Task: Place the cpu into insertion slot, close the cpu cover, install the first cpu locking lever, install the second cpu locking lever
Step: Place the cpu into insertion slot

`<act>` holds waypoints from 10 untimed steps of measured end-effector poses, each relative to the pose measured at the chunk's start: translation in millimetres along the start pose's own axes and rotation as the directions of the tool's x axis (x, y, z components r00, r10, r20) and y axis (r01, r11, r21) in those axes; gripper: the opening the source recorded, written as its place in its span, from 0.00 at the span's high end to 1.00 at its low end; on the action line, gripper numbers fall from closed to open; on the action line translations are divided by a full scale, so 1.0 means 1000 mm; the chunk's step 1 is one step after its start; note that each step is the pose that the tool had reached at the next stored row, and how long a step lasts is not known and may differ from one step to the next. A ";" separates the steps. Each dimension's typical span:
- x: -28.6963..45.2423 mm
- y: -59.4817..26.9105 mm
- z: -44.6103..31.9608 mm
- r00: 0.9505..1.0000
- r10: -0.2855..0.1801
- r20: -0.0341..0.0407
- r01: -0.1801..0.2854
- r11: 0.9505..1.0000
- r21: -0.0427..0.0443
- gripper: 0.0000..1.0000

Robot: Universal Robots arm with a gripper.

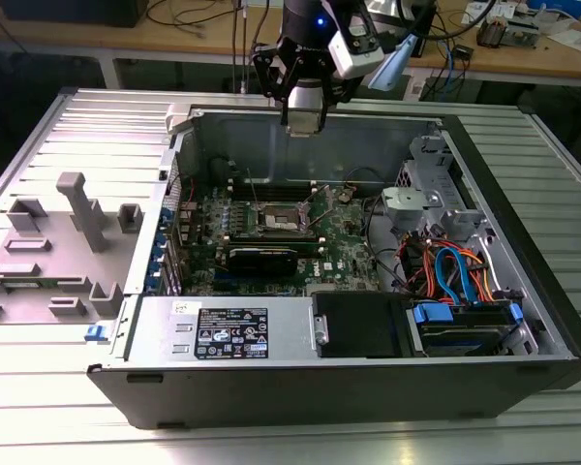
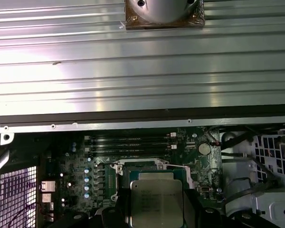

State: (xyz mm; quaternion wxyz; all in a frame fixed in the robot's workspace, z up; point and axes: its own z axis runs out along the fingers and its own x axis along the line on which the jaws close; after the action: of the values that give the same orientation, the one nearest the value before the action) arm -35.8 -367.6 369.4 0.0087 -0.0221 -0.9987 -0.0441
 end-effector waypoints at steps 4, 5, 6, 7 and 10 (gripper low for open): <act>0.0000 -0.0003 0.0001 1.000 0.020 0.002 -0.020 1.000 0.001 0.46; 0.0000 -0.0003 0.0002 1.000 0.024 0.002 -0.024 1.000 0.001 0.46; 0.0000 -0.0003 0.0003 0.999 0.032 0.003 -0.032 0.999 0.001 0.46; 0.0000 -0.0003 0.0003 0.999 0.038 0.003 -0.038 0.999 0.001 0.46; 0.0000 -0.0004 0.0003 0.999 0.045 0.004 -0.045 0.999 0.001 0.46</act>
State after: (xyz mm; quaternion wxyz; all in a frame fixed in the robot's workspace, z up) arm -35.8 -368.0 369.0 0.0076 -0.0445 -0.9980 -0.0433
